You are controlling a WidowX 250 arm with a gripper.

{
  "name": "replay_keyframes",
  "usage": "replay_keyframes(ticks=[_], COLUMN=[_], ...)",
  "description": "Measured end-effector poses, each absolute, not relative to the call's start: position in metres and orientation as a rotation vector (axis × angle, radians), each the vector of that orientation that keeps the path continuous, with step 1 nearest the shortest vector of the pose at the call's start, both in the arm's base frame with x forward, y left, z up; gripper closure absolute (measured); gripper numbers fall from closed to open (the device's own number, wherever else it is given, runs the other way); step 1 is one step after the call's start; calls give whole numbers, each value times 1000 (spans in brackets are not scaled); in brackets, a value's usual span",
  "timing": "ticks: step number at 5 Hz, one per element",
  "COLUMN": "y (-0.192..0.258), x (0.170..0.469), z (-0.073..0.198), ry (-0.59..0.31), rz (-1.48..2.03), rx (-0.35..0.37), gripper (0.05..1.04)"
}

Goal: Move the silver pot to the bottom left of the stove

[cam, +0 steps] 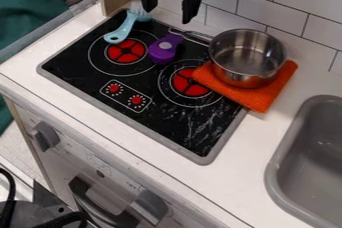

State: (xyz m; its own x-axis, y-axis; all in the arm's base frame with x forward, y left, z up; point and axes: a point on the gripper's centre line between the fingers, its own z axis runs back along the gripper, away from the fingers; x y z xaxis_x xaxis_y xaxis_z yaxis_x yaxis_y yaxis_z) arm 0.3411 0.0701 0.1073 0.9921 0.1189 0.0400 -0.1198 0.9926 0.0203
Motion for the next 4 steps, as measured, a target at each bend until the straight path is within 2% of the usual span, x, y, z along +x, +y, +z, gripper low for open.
replay_keyframes(ticks=[1,2,4], y=[68,40,-17], x=[338,341,338], z=[92,91,118], ry=[3,-22,-114], rz=[128,97,6], rx=[11,-10,5], gripper=[79,79,79])
